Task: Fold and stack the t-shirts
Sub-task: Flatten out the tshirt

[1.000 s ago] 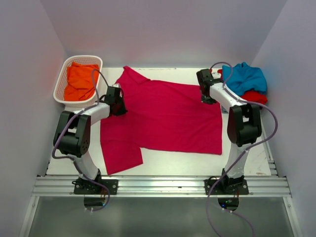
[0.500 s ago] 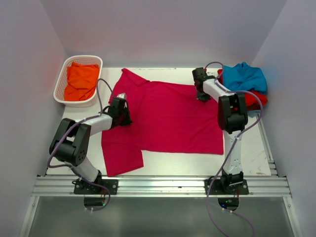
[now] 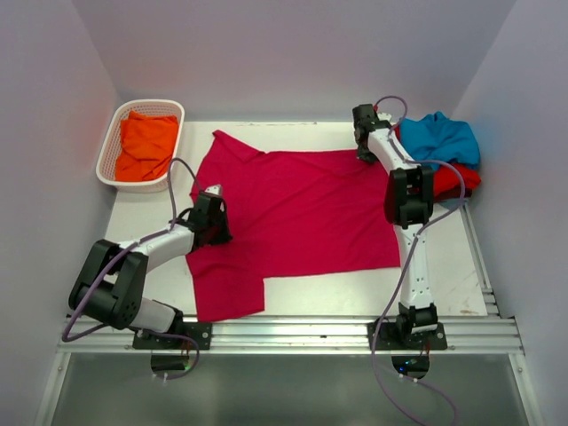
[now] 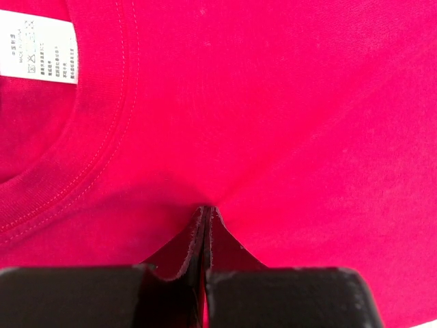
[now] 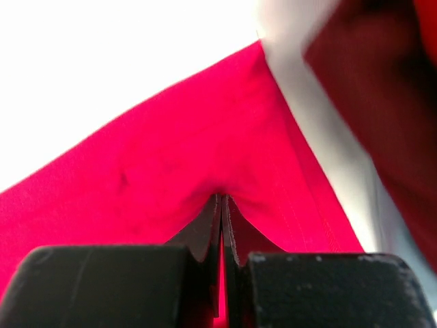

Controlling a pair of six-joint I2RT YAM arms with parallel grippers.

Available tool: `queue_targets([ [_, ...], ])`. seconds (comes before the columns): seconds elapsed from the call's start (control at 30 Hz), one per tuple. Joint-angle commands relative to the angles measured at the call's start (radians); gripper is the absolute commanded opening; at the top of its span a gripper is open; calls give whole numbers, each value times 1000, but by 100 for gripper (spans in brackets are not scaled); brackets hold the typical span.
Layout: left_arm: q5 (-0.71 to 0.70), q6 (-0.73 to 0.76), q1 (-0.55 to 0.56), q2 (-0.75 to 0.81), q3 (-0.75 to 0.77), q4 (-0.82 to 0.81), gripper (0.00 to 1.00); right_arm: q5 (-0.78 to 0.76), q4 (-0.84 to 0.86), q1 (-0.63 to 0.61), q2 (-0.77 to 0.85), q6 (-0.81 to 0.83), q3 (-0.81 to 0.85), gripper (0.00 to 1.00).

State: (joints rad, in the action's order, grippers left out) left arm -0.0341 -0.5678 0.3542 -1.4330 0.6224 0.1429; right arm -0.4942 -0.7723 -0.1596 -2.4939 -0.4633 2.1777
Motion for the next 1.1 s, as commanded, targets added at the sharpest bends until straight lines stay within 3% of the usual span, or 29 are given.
queue_targets([
  [0.0,-33,-17,0,-27,-32,37,0,54,-87,26,-105,-3,131,0],
  [0.1,-53,-12,0,-30,-23,46,0,57,-85,37,-117,-11,195,0],
  [0.2,-73,-12,0,-9,-3,52,0,89,20,37,-33,0,151,0],
  [0.23,-79,-12,0,2,8,50,0,115,86,35,11,24,36,0],
  [0.3,-111,-10,0,37,46,37,0,219,398,31,216,57,-153,0],
  [0.33,-125,-10,0,61,63,29,0,258,551,29,312,77,-403,0],
  [0.37,-160,-7,0,71,80,18,0,290,829,26,390,77,-523,3],
  [0.43,-184,8,0,91,132,-32,0,334,971,20,568,77,-715,6],
  [0.6,-253,39,-1,71,262,-82,0,416,897,-9,753,95,-791,8],
  [0.73,-241,36,-1,-26,368,53,0,388,699,-60,872,107,-858,6],
  [0.8,-211,40,-1,-40,358,73,0,361,599,-89,911,104,-895,0],
  [1.07,-188,19,-26,-132,286,23,0,318,496,-130,1078,78,-1144,0],
])
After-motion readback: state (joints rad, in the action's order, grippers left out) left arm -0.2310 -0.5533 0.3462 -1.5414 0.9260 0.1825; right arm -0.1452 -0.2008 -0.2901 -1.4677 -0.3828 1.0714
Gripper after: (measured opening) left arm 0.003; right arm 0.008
